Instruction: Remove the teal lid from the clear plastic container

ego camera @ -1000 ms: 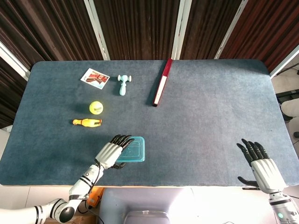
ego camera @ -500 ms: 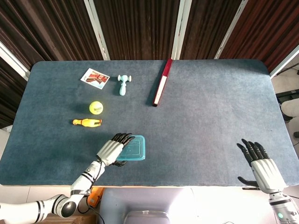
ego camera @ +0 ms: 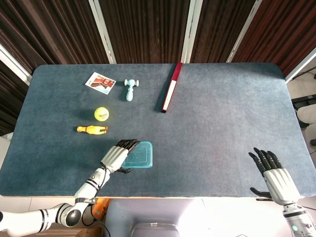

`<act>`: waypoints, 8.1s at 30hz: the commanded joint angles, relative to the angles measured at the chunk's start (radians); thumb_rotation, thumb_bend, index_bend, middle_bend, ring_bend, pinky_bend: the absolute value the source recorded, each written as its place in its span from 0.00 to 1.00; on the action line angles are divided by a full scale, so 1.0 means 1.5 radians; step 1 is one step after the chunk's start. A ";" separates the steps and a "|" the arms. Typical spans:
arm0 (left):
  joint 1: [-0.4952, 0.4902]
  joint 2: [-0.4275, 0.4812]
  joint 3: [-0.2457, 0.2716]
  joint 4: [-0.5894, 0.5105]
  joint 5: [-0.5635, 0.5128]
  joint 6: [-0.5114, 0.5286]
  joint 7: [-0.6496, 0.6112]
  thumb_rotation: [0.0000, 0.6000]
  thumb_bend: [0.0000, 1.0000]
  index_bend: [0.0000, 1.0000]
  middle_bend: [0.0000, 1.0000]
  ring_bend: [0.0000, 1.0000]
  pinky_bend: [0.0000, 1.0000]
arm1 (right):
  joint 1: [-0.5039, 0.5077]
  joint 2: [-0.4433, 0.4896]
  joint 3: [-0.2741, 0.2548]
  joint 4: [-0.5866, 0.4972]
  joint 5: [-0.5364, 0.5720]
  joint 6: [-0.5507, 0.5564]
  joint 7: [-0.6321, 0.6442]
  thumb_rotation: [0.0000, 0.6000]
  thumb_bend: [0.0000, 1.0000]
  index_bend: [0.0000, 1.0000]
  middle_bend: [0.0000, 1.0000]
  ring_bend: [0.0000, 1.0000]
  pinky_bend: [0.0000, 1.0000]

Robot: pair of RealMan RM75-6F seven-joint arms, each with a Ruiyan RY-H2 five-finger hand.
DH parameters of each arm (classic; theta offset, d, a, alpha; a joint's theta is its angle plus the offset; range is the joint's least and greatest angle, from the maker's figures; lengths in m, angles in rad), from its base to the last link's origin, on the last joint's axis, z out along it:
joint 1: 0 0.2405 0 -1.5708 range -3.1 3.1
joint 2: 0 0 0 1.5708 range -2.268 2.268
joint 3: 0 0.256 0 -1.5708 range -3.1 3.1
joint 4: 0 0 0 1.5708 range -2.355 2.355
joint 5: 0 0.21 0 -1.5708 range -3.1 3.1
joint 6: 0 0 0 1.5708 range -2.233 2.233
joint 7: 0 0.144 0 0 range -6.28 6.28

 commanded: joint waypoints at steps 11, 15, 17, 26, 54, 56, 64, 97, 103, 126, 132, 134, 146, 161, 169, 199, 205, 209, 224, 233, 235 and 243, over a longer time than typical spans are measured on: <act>0.019 -0.025 0.048 0.002 0.078 0.046 -0.034 1.00 0.33 0.00 0.65 0.60 0.68 | 0.026 -0.034 -0.008 0.017 -0.056 -0.015 -0.024 1.00 0.19 0.00 0.00 0.00 0.00; 0.026 -0.042 0.062 -0.014 0.098 0.062 -0.030 1.00 0.33 0.00 0.66 0.60 0.68 | 0.070 -0.069 -0.003 0.035 -0.098 -0.051 -0.035 1.00 0.19 0.00 0.00 0.00 0.00; 0.026 -0.054 0.063 -0.016 0.097 0.064 -0.025 1.00 0.33 0.00 0.66 0.60 0.68 | 0.098 -0.086 0.002 0.041 -0.107 -0.083 -0.024 1.00 0.19 0.02 0.00 0.00 0.00; 0.018 -0.106 0.061 -0.020 0.071 0.066 0.030 1.00 0.33 0.00 0.67 0.61 0.69 | 0.220 -0.210 0.026 0.101 -0.154 -0.163 0.051 1.00 0.29 0.39 0.00 0.00 0.00; 0.025 -0.149 0.058 -0.009 0.092 0.096 0.039 1.00 0.33 0.00 0.66 0.62 0.70 | 0.303 -0.347 -0.011 0.220 -0.125 -0.177 0.241 1.00 0.36 0.58 0.07 0.00 0.00; 0.024 -0.148 0.054 -0.009 0.091 0.095 0.037 1.00 0.33 0.00 0.66 0.62 0.70 | 0.308 -0.349 -0.016 0.220 -0.123 -0.185 0.239 1.00 0.36 0.58 0.07 0.00 0.00; 0.023 -0.152 0.052 -0.005 0.095 0.097 0.037 1.00 0.33 0.00 0.66 0.62 0.70 | 0.314 -0.362 -0.021 0.225 -0.110 -0.181 0.248 1.00 0.36 0.57 0.07 0.00 0.00; 0.024 -0.146 0.060 -0.003 0.107 0.090 0.027 1.00 0.32 0.00 0.62 0.62 0.71 | 0.323 -0.374 -0.022 0.245 -0.090 -0.144 0.230 1.00 0.36 0.63 0.09 0.00 0.00; 0.025 -0.142 0.065 -0.004 0.117 0.090 0.021 1.00 0.33 0.00 0.61 0.62 0.71 | 0.323 -0.378 -0.023 0.251 -0.093 -0.134 0.230 1.00 0.36 0.63 0.10 0.00 0.00; 0.022 -0.121 0.066 -0.016 0.123 0.067 -0.026 1.00 0.33 0.00 0.55 0.59 0.69 | 0.328 -0.407 -0.016 0.319 -0.119 -0.076 0.216 1.00 0.39 0.66 0.14 0.00 0.00; 0.022 -0.114 0.067 -0.011 0.133 0.066 -0.049 1.00 0.33 0.00 0.55 0.59 0.70 | 0.331 -0.421 -0.014 0.345 -0.126 -0.067 0.199 1.00 0.39 0.66 0.14 0.00 0.00; 0.023 -0.112 0.069 -0.010 0.135 0.065 -0.055 1.00 0.32 0.00 0.54 0.59 0.70 | 0.331 -0.424 -0.012 0.352 -0.127 -0.061 0.195 1.00 0.39 0.66 0.14 0.00 0.00; 0.020 -0.110 0.074 -0.004 0.153 0.062 -0.073 1.00 0.32 0.00 0.53 0.58 0.70 | 0.329 -0.449 -0.008 0.404 -0.146 -0.002 0.197 1.00 0.42 0.66 0.16 0.00 0.00; 0.023 -0.109 0.077 -0.001 0.162 0.064 -0.097 1.00 0.33 0.00 0.44 0.49 0.61 | 0.334 -0.465 -0.012 0.410 -0.124 -0.028 0.220 1.00 0.48 0.66 0.16 0.00 0.00; 0.026 -0.107 0.081 0.005 0.185 0.073 -0.133 1.00 0.33 0.00 0.41 0.45 0.57 | 0.340 -0.457 -0.015 0.394 -0.121 -0.037 0.224 1.00 0.63 0.71 0.17 0.00 0.00; 0.000 -0.093 0.097 0.043 0.303 0.072 -0.490 1.00 0.32 0.00 0.23 0.25 0.42 | 0.346 -0.402 -0.011 0.324 -0.099 -0.061 0.227 1.00 0.78 0.72 0.17 0.00 0.00; -0.002 -0.107 0.104 0.077 0.338 0.108 -0.526 1.00 0.33 0.00 0.23 0.04 0.22 | 0.344 -0.402 -0.004 0.328 -0.104 -0.047 0.203 1.00 0.78 0.73 0.17 0.00 0.00; 0.000 -0.128 0.109 0.122 0.363 0.142 -0.510 1.00 0.33 0.00 0.19 0.00 0.07 | 0.342 -0.401 0.006 0.327 -0.102 -0.039 0.175 1.00 0.78 0.73 0.18 0.00 0.00; 0.011 -0.169 0.101 0.217 0.375 0.220 -0.453 1.00 0.32 0.00 0.01 0.00 0.00 | 0.347 -0.384 0.034 0.311 -0.096 -0.031 0.101 1.00 0.78 0.73 0.18 0.00 0.00; 0.021 -0.138 0.098 0.193 0.393 0.280 -0.435 1.00 0.33 0.00 0.00 0.00 0.00 | 0.341 -0.352 0.041 0.298 -0.104 -0.005 0.075 1.00 0.78 0.73 0.18 0.00 0.00; 0.025 -0.118 0.098 0.178 0.395 0.291 -0.418 1.00 0.33 0.00 0.00 0.00 0.00 | 0.338 -0.336 0.042 0.293 -0.105 0.004 0.079 1.00 0.78 0.73 0.18 0.00 0.00; 0.040 -0.048 0.088 0.153 0.364 0.295 -0.414 1.00 0.32 0.00 0.00 0.00 0.00 | 0.328 -0.272 0.056 0.296 -0.092 0.018 0.066 1.00 0.78 0.73 0.18 0.00 0.00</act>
